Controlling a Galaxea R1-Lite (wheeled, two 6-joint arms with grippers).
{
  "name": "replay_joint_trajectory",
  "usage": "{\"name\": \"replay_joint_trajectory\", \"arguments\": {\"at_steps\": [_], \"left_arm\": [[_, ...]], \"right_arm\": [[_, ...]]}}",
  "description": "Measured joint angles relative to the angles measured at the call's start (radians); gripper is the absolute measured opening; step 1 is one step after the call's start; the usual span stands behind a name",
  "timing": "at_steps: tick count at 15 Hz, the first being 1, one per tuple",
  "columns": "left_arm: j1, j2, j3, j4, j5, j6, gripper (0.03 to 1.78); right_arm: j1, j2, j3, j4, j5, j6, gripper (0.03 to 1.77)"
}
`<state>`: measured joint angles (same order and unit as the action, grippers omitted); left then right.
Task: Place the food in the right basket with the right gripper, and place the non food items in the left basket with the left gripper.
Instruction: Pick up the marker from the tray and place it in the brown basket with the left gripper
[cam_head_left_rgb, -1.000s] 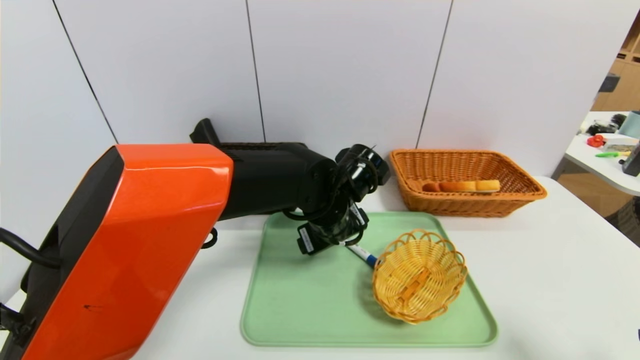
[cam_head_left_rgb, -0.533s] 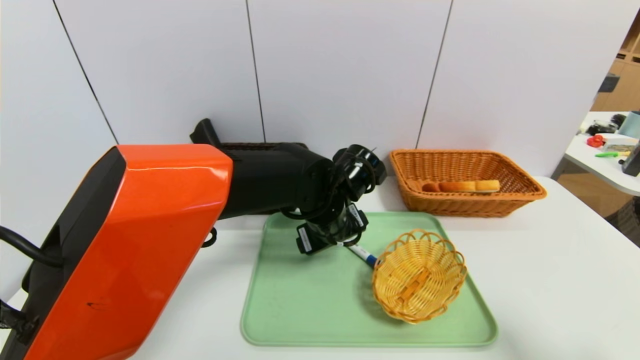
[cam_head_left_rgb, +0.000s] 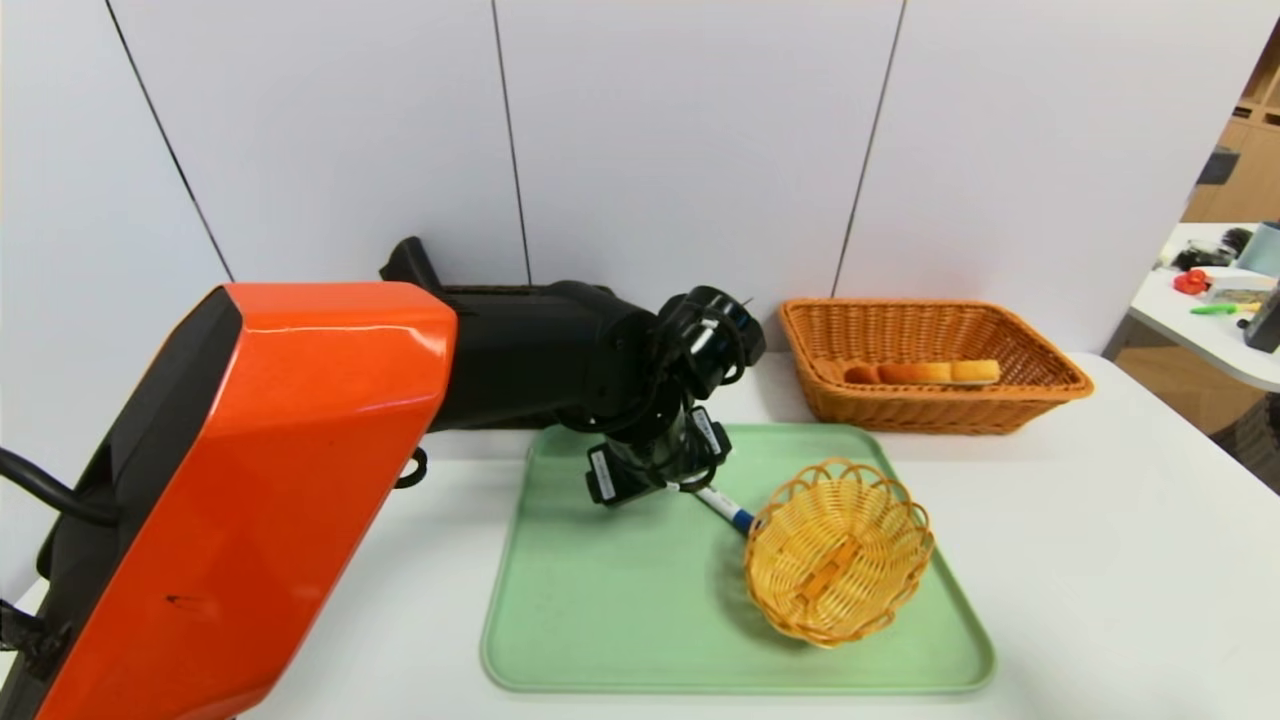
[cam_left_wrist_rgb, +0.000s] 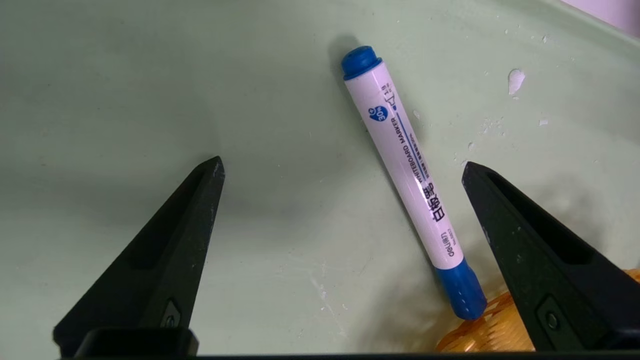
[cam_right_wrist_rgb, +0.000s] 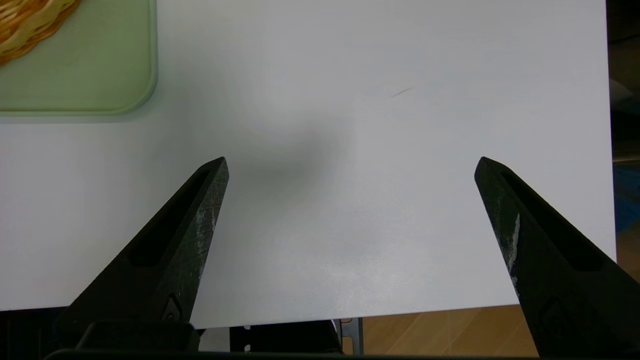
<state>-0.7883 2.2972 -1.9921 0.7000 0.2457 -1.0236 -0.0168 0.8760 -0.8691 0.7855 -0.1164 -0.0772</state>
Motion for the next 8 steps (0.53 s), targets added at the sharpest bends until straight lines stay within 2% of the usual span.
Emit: {"name": "replay_joint_trajectory", "arguments": {"at_steps": [3,8], "left_arm": [[0.0,-0.017,-0.001,0.021,0.02,0.057,1.69],[-0.006,-0.024,-0.002,0.047,0.143,0.254,1.69]], "right_arm": [[0.001,0.0,0.01,-0.001,0.005,0.0,1.7],[0.002,0.0,0.021,-0.001,0.005,0.003,1.7]]}}
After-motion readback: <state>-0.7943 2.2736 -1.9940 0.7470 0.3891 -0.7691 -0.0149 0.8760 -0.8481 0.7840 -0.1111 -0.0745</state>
